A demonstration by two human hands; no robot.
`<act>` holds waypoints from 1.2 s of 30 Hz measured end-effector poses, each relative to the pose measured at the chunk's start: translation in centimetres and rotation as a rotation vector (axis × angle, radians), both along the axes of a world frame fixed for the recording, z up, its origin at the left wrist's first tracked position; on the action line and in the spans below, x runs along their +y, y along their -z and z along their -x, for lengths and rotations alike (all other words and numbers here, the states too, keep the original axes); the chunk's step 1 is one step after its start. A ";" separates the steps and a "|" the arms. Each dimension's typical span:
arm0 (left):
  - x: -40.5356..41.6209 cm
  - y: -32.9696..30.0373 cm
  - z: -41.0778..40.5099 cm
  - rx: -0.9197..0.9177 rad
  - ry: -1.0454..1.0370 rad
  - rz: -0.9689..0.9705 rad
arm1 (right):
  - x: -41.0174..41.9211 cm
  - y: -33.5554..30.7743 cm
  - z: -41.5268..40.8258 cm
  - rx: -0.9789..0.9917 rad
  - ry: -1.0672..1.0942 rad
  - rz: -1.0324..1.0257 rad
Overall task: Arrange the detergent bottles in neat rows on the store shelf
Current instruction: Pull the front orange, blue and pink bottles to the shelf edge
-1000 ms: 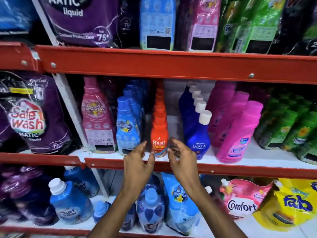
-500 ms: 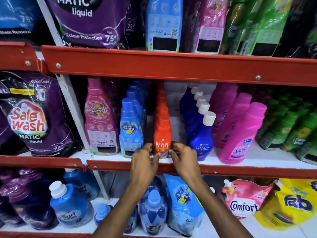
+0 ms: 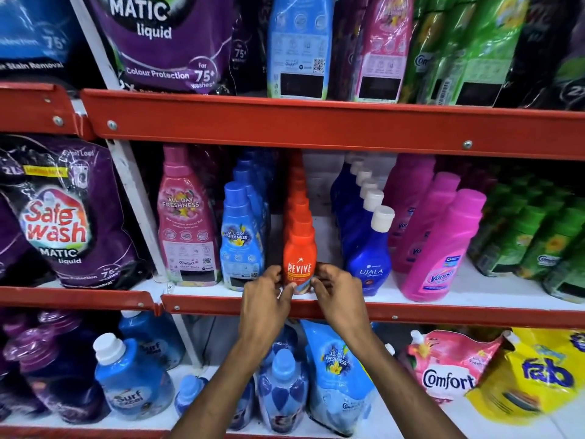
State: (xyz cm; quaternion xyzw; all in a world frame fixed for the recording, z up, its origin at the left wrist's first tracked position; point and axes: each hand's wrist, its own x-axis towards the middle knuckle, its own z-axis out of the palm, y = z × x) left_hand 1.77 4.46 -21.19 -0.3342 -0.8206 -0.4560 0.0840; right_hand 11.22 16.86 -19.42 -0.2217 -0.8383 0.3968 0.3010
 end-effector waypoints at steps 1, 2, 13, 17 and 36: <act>0.0 -0.1 -0.1 -0.008 0.009 -0.016 | -0.1 -0.1 -0.1 0.011 -0.005 0.004; -0.1 -0.2 -0.3 -0.029 0.017 -0.042 | -0.2 -0.1 -0.4 0.029 -0.010 0.011; 1.2 -0.6 -6.7 0.081 -0.042 -0.385 | 1.6 0.5 -8.1 0.376 0.319 -0.059; 4.3 -0.7 -7.8 -0.009 0.099 -0.292 | 3.6 0.3 -8.8 0.347 0.368 0.003; 8.9 -1.0 -6.0 -0.270 0.129 -0.166 | 7.4 0.9 -8.1 0.233 0.177 0.078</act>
